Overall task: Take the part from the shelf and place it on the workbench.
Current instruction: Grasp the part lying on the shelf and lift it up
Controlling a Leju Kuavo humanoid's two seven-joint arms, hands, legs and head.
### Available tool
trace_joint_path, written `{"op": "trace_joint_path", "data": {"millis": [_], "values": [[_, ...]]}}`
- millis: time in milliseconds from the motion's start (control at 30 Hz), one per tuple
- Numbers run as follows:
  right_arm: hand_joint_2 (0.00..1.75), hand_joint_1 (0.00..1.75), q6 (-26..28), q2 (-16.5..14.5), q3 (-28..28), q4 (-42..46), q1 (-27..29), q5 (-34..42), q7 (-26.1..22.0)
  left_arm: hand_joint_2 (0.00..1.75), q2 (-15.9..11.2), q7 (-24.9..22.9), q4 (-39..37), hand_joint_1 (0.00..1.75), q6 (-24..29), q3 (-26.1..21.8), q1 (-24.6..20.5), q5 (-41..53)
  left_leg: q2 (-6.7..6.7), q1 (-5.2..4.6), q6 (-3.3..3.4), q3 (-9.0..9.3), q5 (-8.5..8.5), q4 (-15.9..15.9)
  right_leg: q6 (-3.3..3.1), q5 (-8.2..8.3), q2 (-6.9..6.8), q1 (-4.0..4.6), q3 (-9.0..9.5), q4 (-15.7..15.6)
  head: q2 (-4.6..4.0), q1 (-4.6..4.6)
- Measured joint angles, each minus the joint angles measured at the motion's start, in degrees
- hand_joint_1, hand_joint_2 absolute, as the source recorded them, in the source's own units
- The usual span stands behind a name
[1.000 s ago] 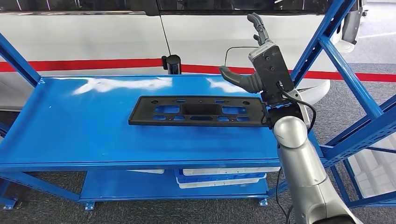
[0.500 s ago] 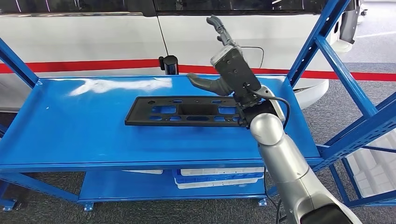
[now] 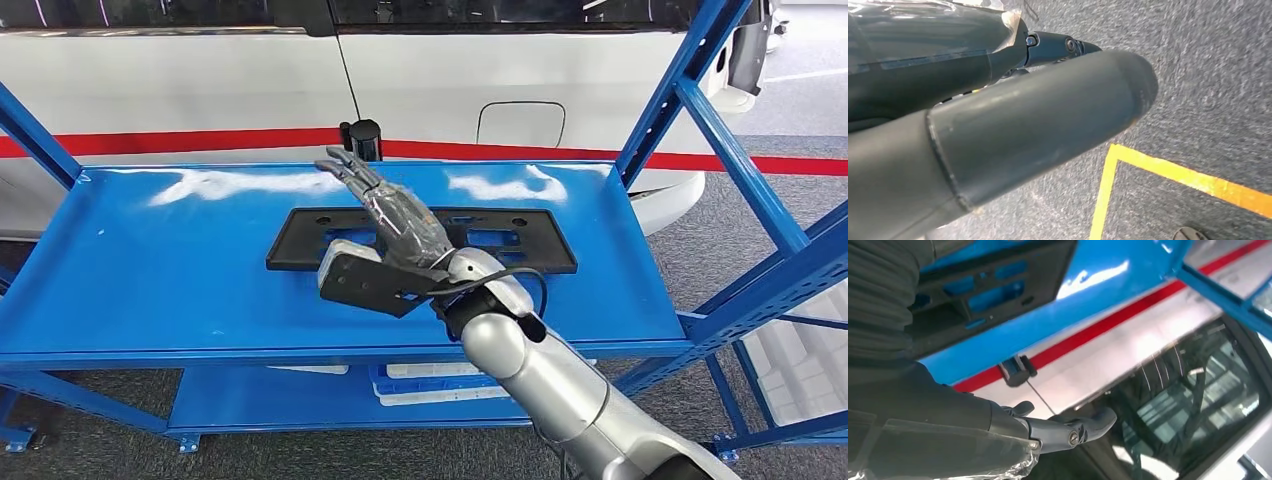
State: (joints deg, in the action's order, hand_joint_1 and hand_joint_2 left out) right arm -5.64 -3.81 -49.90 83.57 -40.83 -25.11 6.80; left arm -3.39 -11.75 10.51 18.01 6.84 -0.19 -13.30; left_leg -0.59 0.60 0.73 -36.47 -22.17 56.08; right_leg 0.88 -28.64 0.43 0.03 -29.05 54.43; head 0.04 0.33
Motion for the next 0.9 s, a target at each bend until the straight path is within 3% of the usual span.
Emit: {"op": "trace_joint_path", "data": {"millis": [167,367,900], "values": [[1.75,0.0,1.07,-0.6,-3.77,-4.43,0.32,-5.27,-0.19,0.0,0.45,0.63,0.02,0.0,1.7,0.14,0.04,-0.8,0.0,0.0,-0.02,0.01,-0.01,0.0,0.0,-0.01,0.0,0.0,0.01,0.0,0.0,-0.01],[1.75,0.0,6.34,-1.34,-5.69,-11.77,0.42,-15.16,-0.58,0.0,1.51,1.17,0.02,0.0,3.39,0.12,0.45,-2.64,-0.01,0.0,-0.02,0.01,-0.01,0.0,0.0,-0.01,0.0,0.0,0.02,0.0,0.0,0.01],[1.75,0.0,11.76,-4.58,-2.85,-28.53,0.44,-29.11,0.63,0.0,3.47,1.98,0.01,0.0,6.31,0.11,0.47,-4.54,0.0,0.0,-0.02,0.03,-0.01,0.0,0.01,0.0,0.0,0.0,0.04,0.0,0.0,0.0]]}}
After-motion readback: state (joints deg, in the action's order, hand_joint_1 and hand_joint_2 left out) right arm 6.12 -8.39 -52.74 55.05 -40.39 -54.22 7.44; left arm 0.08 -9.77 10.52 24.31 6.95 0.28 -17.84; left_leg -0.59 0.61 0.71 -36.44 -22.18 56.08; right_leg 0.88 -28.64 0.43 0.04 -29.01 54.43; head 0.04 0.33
